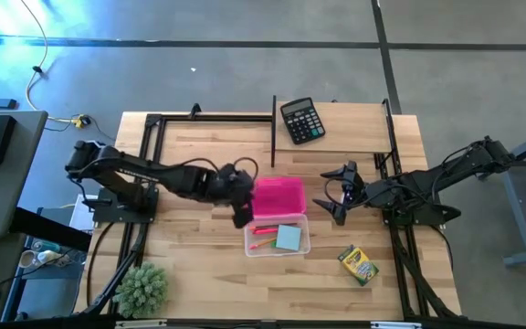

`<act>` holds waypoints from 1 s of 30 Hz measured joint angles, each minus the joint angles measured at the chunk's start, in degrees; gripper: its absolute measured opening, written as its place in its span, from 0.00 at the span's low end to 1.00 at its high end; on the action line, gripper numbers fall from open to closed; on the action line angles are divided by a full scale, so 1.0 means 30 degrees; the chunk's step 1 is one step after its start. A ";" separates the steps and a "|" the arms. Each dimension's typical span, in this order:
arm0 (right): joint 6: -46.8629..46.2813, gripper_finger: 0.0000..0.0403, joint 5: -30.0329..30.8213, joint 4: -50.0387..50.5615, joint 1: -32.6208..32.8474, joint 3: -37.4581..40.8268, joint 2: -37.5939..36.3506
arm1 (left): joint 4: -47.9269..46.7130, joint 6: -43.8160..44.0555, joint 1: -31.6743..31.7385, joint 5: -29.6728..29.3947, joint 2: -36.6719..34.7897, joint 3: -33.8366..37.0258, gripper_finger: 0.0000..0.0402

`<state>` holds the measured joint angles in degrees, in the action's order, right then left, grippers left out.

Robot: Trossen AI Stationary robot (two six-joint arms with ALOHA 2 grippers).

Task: Pack school essentials
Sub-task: Put the red scissors into the transparent box

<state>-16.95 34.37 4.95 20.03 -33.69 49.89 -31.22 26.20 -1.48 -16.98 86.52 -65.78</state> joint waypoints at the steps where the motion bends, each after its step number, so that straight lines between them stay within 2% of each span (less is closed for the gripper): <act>1: -0.0106 0.99 0.0020 0.0000 0.0001 -0.0007 0.0004 | 0.0423 -0.0352 -0.0291 0.0016 0.0275 -0.0487 0.03; 7: -0.0813 0.99 0.0900 0.0037 -0.0012 -0.0009 -0.0017 | 0.0548 -0.1803 -0.1420 -0.0116 0.2342 -0.3218 0.03; 17: -0.0882 0.99 0.0905 0.0117 -0.0050 -0.0014 -0.0022 | 0.0265 -0.3303 -0.2581 0.0517 0.6803 -0.7208 0.03; 24: -0.0860 0.99 0.0902 0.0325 -0.0050 -0.0014 0.0004 | 0.0692 -0.3200 -0.3132 0.0550 0.8481 -0.8064 0.03; 30: -0.1241 0.99 0.0902 0.0426 -0.0050 -0.0014 0.0000 | 0.1046 -0.4032 -0.3327 0.1328 0.9109 -0.8086 0.03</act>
<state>-20.67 37.08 6.23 19.88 -33.74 49.89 -28.08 14.10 -11.46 -13.00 113.85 -90.04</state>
